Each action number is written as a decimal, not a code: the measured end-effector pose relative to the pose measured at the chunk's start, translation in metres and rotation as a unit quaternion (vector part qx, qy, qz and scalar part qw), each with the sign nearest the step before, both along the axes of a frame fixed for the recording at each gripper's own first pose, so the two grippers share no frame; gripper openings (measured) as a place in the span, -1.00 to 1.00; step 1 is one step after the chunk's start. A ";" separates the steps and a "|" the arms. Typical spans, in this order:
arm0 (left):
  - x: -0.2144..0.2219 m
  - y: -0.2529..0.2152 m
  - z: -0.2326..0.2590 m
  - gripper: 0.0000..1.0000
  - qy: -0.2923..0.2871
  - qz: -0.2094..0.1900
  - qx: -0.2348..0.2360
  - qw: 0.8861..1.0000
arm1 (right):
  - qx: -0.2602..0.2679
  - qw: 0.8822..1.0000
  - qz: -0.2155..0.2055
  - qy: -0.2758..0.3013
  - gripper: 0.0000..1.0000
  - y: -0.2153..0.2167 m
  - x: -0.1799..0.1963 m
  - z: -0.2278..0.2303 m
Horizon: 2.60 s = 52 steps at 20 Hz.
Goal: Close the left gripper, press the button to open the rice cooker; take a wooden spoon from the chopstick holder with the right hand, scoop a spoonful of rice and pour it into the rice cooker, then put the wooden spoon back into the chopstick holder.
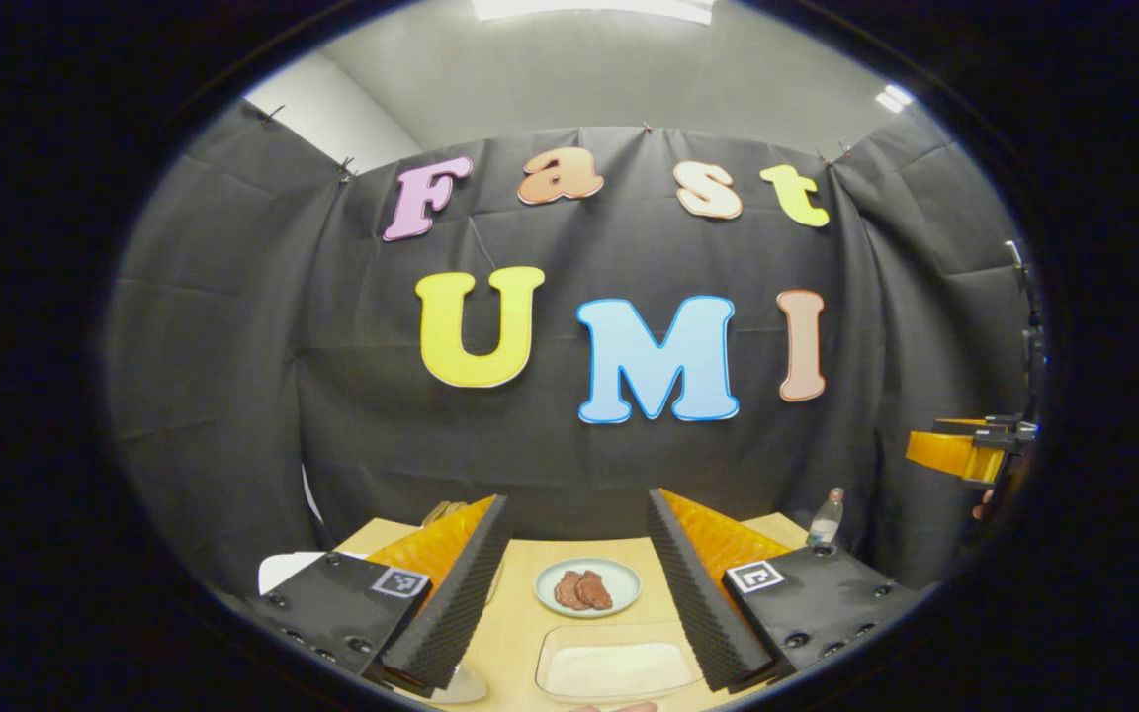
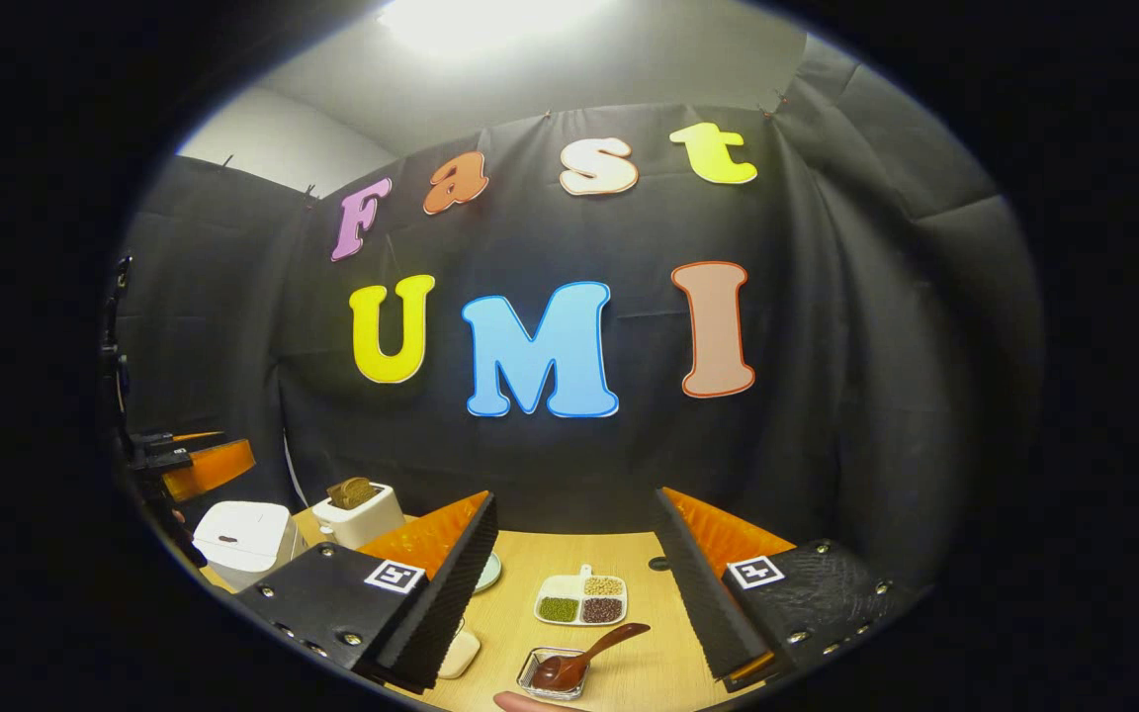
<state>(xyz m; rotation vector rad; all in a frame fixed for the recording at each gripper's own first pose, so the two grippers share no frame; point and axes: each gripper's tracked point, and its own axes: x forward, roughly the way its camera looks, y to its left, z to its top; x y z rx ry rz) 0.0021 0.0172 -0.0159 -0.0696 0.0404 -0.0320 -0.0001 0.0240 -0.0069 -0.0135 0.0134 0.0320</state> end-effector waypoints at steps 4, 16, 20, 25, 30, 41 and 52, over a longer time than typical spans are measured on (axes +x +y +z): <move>-0.004 -0.001 0.003 0.99 -0.016 -0.004 0.004 1.000 | -0.006 1.000 0.007 0.006 0.92 0.006 -0.002 -0.006; -0.031 0.069 -0.039 0.87 -0.010 0.034 0.010 0.999 | -0.001 0.999 0.039 0.024 0.92 0.021 0.004 -0.047; -0.034 0.102 -0.065 0.32 0.001 0.034 0.005 0.999 | -0.001 0.998 0.045 0.037 0.91 0.024 0.007 -0.064; -0.036 0.150 -0.116 -0.82 0.037 0.047 0.009 0.998 | 0.009 0.998 0.042 0.041 0.92 0.025 0.007 -0.070; -0.045 0.188 -0.167 -0.84 0.081 0.060 -0.019 0.995 | 0.017 0.998 0.036 0.043 0.92 0.016 0.006 -0.075; -0.050 0.212 -0.227 -0.81 0.144 0.073 -0.032 0.986 | 0.025 0.998 0.032 0.046 0.92 0.008 0.006 -0.078; -0.045 0.222 -0.226 -0.84 0.151 0.100 -0.027 0.983 | 0.036 0.996 0.042 0.072 0.92 0.010 0.005 -0.093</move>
